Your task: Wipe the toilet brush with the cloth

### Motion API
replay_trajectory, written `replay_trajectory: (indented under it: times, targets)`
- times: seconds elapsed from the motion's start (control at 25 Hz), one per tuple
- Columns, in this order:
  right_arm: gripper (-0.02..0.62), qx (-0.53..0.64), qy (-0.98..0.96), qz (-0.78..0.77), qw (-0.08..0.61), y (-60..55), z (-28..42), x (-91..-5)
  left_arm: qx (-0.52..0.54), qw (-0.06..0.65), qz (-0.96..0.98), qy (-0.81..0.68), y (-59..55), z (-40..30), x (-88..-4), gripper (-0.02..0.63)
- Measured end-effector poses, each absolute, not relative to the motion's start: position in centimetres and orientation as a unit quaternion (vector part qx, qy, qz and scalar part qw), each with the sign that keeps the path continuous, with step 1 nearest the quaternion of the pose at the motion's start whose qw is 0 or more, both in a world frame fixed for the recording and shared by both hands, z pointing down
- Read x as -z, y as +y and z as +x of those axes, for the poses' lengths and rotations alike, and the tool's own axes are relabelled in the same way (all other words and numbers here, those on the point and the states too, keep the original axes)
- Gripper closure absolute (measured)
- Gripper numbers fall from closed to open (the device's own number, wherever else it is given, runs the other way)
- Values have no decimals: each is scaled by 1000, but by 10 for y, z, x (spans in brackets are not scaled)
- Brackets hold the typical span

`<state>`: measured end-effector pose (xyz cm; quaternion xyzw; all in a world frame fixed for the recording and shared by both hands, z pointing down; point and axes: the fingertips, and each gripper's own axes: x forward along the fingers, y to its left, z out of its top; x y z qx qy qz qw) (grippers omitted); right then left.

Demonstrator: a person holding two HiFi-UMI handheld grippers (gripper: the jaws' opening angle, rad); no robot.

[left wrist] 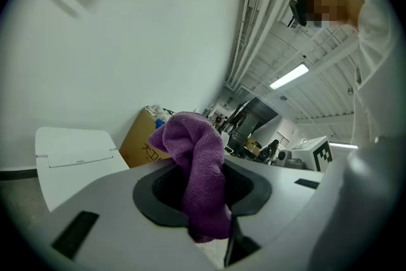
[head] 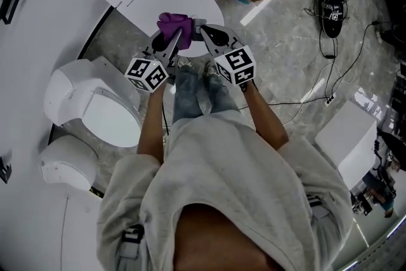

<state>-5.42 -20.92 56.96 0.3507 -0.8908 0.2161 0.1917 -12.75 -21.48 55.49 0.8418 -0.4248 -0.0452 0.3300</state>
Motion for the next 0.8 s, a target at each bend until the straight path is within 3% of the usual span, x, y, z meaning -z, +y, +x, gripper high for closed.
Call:
replay_trajectory:
  times: [0.8]
  targets:
    - [565, -231, -894, 346, 168, -201, -52, -565, 15, 380, 826, -416, -215, -108, -619, 479]
